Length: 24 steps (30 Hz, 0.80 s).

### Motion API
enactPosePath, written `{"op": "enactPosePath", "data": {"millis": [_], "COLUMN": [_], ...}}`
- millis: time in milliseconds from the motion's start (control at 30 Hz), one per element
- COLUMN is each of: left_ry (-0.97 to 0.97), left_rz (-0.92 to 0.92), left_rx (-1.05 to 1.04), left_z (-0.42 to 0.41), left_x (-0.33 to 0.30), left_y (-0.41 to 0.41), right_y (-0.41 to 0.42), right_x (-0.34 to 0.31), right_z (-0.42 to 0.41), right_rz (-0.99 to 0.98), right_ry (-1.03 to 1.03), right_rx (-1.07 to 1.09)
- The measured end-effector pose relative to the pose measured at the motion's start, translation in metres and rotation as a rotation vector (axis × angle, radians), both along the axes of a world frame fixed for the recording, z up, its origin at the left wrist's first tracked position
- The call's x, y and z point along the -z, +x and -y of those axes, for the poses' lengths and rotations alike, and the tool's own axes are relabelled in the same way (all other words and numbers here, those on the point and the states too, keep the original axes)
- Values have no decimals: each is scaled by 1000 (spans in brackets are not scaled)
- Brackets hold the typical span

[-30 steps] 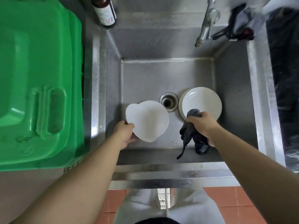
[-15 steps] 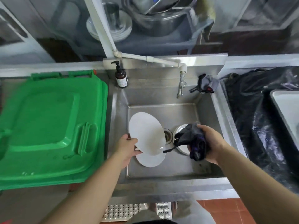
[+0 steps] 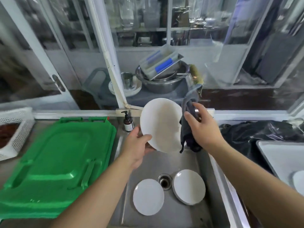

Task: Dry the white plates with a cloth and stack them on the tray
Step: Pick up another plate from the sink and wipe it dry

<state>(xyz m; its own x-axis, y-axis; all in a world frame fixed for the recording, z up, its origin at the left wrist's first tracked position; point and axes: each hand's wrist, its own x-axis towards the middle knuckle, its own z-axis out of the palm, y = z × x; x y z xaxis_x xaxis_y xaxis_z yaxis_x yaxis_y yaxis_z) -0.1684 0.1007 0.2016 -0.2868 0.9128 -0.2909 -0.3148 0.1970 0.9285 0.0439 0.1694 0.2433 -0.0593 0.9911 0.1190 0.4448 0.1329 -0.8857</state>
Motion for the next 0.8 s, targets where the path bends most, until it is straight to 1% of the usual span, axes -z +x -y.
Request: {"op": "enactPosePath", "data": {"millis": [100, 167, 233, 400, 567, 667, 800], "left_ry": [74, 132, 173, 244, 275, 291, 345], "left_rz": [65, 99, 106, 98, 13, 29, 40], "left_rx": [38, 87, 117, 119, 170, 184, 148], "left_z": [-2, -2, 0, 5, 14, 21, 23], "left_x": [-34, -54, -70, -91, -94, -91, -99], "left_y": [10, 13, 15, 20, 36, 42, 48], "right_y": [2, 3, 4, 6, -12, -26, -33], "right_x": [-30, -47, -59, -71, -69, -89, -124], "right_z": [-8, -11, -10, 9, 40, 35, 15], "right_rz": [307, 497, 578, 529, 446, 394, 349], "right_ry": [363, 493, 548, 631, 780, 832, 852], "right_rx": [-63, -99, -91, -125, -342, -312, -185]}}
